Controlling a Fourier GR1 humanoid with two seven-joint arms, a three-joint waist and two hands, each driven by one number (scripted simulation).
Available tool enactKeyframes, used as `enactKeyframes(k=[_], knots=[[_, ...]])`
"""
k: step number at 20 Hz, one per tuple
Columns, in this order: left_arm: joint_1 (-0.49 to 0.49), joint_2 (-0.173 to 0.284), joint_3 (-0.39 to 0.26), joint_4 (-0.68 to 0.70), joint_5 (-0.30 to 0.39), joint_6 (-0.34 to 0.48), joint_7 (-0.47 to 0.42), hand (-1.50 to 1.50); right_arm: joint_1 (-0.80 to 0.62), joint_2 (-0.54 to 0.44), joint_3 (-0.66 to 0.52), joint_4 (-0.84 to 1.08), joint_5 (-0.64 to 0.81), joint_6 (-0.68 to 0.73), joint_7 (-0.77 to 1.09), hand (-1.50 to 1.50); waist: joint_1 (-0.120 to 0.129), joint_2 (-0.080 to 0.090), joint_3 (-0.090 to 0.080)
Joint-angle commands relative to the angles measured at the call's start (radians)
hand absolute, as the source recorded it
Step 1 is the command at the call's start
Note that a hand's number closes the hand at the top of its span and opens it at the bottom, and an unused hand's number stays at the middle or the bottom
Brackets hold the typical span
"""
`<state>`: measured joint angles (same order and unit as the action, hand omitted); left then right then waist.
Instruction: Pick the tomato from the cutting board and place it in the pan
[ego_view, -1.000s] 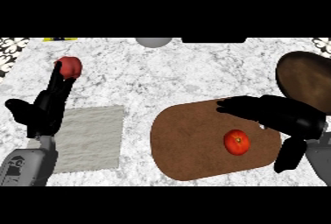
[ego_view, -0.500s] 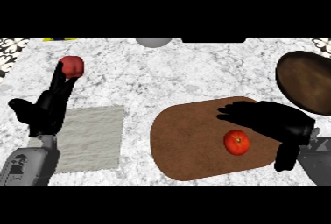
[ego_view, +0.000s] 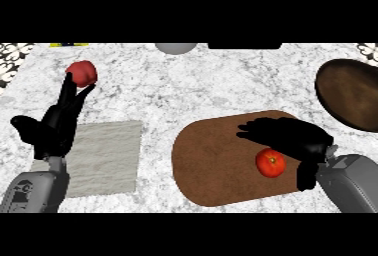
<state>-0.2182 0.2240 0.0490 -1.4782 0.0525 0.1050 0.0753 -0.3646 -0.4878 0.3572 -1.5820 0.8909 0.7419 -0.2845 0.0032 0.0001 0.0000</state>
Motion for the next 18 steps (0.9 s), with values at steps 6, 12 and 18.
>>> enactKeyframes(k=[6, 12, 18], knots=[[-0.008, -0.014, 0.016, -0.027, -0.017, -0.010, 0.040, 0.00, -0.014, 0.027, 0.017, 0.121, 0.124, -0.033, -0.076, -1.50, 0.001, 0.000, 0.000], [0.055, 0.006, 0.046, -0.053, 0.005, -0.060, 0.011, 0.00, -0.011, 0.053, 0.038, 0.164, 0.160, -0.034, -0.116, 1.50, 0.003, 0.000, 0.000], [-0.014, -0.019, 0.046, 0.023, -0.017, -0.043, -0.008, 0.00, -0.029, 0.076, 0.093, 0.205, 0.208, -0.123, -0.216, 1.50, 0.000, 0.001, 0.000]])
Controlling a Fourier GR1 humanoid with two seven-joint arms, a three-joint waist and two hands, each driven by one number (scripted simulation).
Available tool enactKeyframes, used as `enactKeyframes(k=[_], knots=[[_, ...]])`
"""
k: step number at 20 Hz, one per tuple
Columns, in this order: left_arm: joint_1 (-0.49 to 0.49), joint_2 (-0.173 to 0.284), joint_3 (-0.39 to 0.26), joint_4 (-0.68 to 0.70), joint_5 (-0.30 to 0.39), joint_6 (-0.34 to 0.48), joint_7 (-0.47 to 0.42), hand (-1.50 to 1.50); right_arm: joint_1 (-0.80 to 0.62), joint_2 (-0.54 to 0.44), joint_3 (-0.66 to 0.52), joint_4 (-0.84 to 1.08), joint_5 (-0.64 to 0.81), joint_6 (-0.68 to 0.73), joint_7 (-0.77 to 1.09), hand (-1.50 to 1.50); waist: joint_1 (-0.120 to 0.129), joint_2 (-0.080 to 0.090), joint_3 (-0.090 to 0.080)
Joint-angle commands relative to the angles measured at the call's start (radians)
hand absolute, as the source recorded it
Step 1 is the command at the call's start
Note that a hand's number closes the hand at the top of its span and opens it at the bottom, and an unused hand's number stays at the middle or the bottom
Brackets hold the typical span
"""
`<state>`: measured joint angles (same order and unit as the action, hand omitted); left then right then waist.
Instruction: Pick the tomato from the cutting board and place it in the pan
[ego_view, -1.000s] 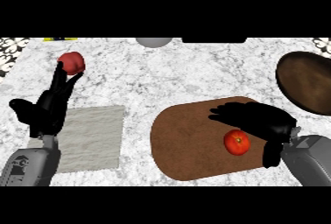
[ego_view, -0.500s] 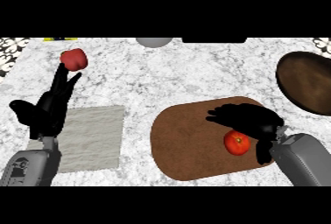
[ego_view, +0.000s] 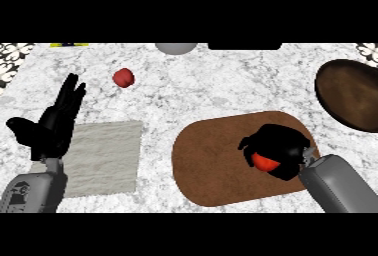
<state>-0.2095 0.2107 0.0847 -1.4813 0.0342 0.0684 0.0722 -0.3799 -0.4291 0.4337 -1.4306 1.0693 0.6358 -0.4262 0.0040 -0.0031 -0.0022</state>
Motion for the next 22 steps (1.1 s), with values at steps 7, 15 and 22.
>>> enactKeyframes(k=[7, 15, 22], knots=[[-0.006, -0.002, 0.027, 0.009, -0.002, -0.023, 0.003, 0.00, 0.059, -0.018, -0.060, -0.001, 0.036, -0.067, -0.137, 1.50, -0.004, 0.003, 0.002], [-0.019, -0.002, 0.024, 0.015, -0.007, -0.004, 0.009, 0.00, -0.047, 0.271, -0.485, 0.143, 0.051, -0.175, 0.669, 1.50, -0.028, 0.005, -0.001], [-0.049, -0.032, -0.018, 0.009, -0.022, 0.000, 0.027, 0.00, -0.285, 0.425, -0.560, 0.082, 0.241, -0.507, 1.143, 1.50, 0.033, 0.009, 0.001]])
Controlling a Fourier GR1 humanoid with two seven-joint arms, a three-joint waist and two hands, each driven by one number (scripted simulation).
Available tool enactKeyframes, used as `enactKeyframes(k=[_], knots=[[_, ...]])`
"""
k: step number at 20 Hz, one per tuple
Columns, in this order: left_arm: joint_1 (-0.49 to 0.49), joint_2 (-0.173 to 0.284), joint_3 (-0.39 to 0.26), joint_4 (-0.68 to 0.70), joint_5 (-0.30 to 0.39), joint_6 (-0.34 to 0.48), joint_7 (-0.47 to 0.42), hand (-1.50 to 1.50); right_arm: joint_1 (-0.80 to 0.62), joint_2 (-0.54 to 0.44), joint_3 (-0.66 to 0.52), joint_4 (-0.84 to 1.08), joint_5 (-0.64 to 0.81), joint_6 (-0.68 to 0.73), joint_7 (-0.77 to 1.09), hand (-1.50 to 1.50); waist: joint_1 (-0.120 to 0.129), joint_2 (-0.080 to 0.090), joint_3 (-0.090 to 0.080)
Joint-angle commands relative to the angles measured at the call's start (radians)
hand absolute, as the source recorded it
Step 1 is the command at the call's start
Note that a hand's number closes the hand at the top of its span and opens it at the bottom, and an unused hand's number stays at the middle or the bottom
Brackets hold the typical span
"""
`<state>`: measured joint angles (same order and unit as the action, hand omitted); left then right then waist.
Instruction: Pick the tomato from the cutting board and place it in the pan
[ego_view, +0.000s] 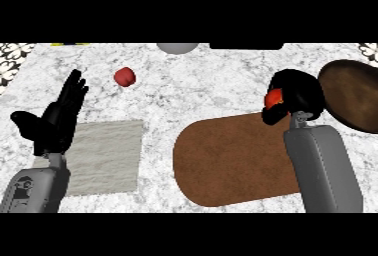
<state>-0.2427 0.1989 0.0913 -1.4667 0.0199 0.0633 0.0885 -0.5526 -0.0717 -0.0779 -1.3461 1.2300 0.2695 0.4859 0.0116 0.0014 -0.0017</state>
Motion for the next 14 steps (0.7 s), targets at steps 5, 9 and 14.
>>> enactKeyframes(k=[5, 9, 14], knots=[[-0.037, -0.014, -0.006, 0.028, -0.007, 0.010, 0.010, 0.00, -0.279, 0.070, -0.015, 0.079, 0.196, -0.252, 0.467, 1.50, 0.018, 0.006, 0.001], [0.036, 0.022, 0.011, -0.013, 0.014, -0.038, -0.027, 0.00, -0.296, 0.029, -0.136, 0.133, 0.139, -0.433, 0.396, 1.50, 0.011, 0.003, 0.002], [0.041, -0.038, -0.031, -0.025, -0.028, 0.017, -0.035, 0.00, -0.350, -0.076, -0.260, 0.219, 0.051, -0.578, 0.329, 1.50, 0.007, 0.004, 0.003]])
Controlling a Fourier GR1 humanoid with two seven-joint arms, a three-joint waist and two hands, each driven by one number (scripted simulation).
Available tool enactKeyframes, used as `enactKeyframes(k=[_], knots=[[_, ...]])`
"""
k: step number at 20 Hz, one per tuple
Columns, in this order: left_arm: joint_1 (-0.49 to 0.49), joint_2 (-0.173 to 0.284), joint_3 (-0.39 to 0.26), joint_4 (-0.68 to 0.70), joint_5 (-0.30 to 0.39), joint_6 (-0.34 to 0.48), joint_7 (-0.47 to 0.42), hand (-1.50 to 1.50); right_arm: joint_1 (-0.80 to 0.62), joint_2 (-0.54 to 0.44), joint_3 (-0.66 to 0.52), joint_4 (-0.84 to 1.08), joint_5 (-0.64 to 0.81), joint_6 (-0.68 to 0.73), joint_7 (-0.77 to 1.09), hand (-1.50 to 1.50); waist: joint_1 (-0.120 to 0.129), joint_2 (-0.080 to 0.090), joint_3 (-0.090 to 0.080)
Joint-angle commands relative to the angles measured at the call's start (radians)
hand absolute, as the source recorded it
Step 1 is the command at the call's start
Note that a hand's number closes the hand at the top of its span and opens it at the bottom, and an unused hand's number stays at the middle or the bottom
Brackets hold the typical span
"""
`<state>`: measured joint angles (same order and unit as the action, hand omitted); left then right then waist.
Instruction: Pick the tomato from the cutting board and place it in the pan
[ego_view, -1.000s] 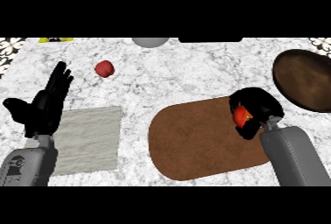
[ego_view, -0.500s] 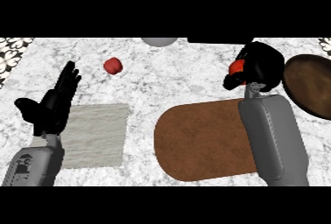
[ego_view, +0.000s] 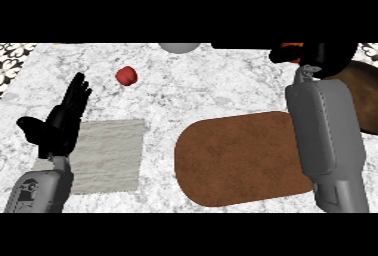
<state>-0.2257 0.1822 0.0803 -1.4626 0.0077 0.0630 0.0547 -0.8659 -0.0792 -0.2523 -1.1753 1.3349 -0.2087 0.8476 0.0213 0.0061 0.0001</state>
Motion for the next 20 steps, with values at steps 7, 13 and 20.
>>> enactKeyframes(k=[7, 13, 20], knots=[[-0.049, 0.008, 0.021, 0.038, 0.003, -0.001, 0.020, 0.00, 0.070, -0.266, -0.187, 0.206, -0.155, -0.158, -0.227, 1.50, -0.017, 0.000, 0.000], [-0.004, 0.010, 0.012, -0.029, 0.014, -0.020, 0.027, 0.00, 0.113, -0.449, -0.255, 0.469, -0.148, -0.275, -0.386, 1.50, 0.010, 0.009, 0.002], [-0.041, 0.017, 0.027, 0.003, 0.022, -0.026, 0.046, 0.00, 0.113, -0.564, -0.360, 0.742, -0.255, -0.412, -0.596, 1.50, 0.015, 0.013, 0.004]])
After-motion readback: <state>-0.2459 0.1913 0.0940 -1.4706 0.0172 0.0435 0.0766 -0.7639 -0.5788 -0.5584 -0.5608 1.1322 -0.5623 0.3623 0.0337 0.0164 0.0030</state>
